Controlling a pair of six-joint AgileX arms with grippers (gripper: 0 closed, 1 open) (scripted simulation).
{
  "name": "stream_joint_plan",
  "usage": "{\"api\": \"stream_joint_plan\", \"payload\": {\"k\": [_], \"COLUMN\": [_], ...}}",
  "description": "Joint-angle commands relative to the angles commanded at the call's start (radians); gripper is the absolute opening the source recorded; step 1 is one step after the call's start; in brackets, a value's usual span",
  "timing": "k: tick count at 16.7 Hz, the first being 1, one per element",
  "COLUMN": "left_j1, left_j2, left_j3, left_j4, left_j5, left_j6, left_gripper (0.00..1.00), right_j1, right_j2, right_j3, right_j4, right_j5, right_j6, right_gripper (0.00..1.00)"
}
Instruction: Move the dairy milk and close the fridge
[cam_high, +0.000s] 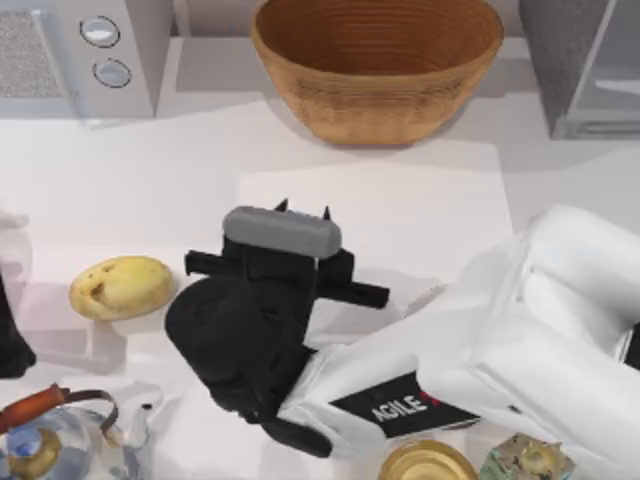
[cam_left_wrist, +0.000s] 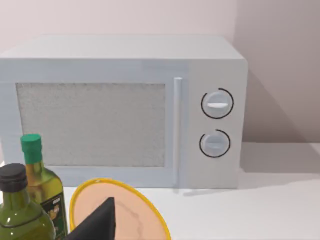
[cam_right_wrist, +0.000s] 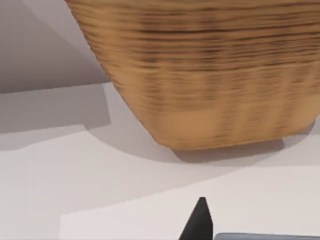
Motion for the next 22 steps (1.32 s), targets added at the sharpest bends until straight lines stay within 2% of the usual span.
{"api": "stream_joint_plan", "payload": {"k": [7, 10, 13, 18, 22], "left_j1": [0.0, 0.0, 0.0, 0.0, 0.0], "left_j2": [0.0, 0.0, 0.0, 0.0, 0.0], "left_j3": [0.0, 0.0, 0.0, 0.0, 0.0], "left_j4": [0.0, 0.0, 0.0, 0.0, 0.0], "left_j5": [0.0, 0.0, 0.0, 0.0, 0.0], "left_j6": [0.0, 0.0, 0.0, 0.0, 0.0], "left_gripper": [1.0, 1.0, 1.0, 1.0, 1.0], "right_j1": [0.018, -0.044, -0.185, -0.415, -0.57], "right_j2": [0.003, -0.052, -0.151, -0.333, -0.447], "right_j3": [-0.011, -0.061, -0.179, -0.364, -0.485], "right_j4": [-0.009, 0.013, 0.053, 0.143, 0.2], "right_j5": [-0.006, -0.066, -0.205, -0.526, -0.701], "right_j6": [0.01, -0.02, -0.067, -0.144, -0.202], "right_gripper": [0.0, 0.0, 0.0, 0.0, 0.0]}}
